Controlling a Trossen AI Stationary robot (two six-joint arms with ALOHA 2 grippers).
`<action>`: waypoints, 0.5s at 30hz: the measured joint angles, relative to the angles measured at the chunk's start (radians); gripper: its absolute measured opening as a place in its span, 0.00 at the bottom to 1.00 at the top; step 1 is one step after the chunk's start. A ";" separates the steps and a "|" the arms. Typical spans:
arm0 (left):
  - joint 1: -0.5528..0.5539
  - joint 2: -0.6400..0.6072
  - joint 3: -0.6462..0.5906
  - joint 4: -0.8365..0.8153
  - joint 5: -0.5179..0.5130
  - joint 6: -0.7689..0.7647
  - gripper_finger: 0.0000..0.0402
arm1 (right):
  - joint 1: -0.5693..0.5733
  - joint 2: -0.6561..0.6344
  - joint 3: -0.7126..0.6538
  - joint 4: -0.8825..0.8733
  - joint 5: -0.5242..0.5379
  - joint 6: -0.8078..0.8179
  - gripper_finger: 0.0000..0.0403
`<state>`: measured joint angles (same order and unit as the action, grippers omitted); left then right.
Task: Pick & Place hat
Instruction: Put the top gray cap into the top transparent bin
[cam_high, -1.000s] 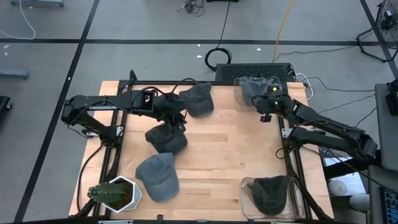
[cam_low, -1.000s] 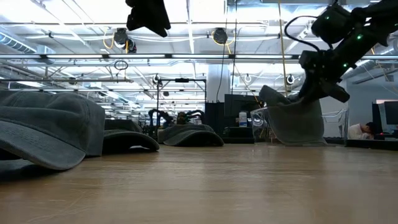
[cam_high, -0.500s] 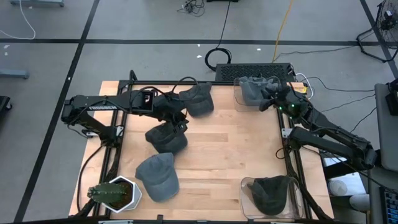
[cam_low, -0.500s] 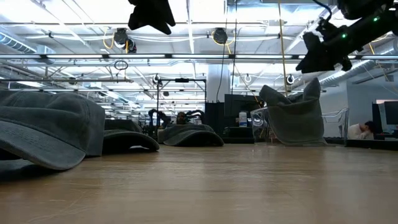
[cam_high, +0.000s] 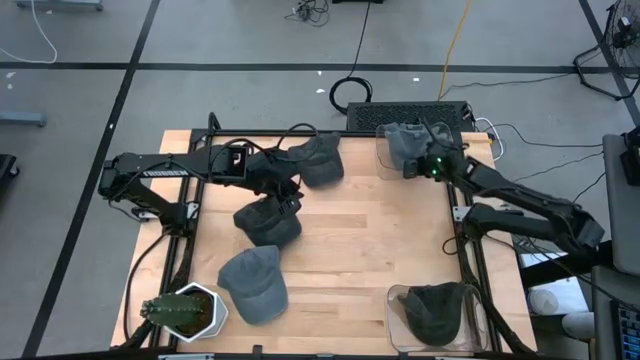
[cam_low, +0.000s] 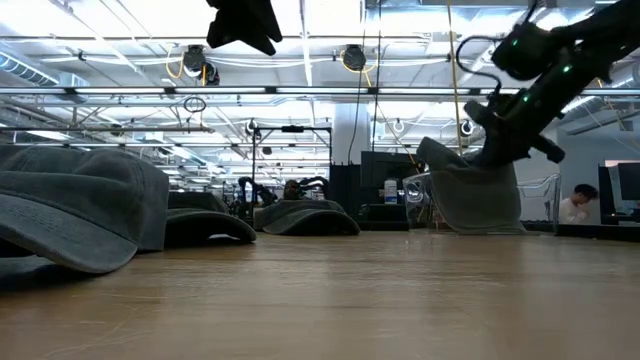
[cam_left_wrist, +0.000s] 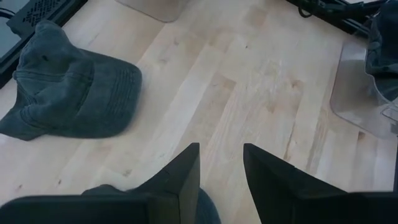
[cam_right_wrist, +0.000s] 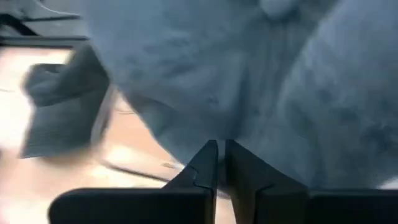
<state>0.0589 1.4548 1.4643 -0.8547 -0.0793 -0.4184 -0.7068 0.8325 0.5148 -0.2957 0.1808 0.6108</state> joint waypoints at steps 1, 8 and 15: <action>0.000 0.000 0.000 0.000 0.000 -0.003 0.33 | -0.014 0.017 0.000 0.002 0.000 -0.001 0.03; -0.025 0.000 0.000 -0.010 0.005 -0.056 0.33 | -0.132 0.050 0.000 0.155 -0.002 -0.106 0.01; -0.060 0.000 0.000 -0.010 -0.017 -0.025 0.33 | -0.234 0.132 0.000 0.101 -0.052 -0.166 0.01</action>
<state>-0.0013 1.4548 1.4643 -0.8646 -0.0960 -0.4431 -0.9411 0.9641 0.5152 -0.1943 0.1289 0.4447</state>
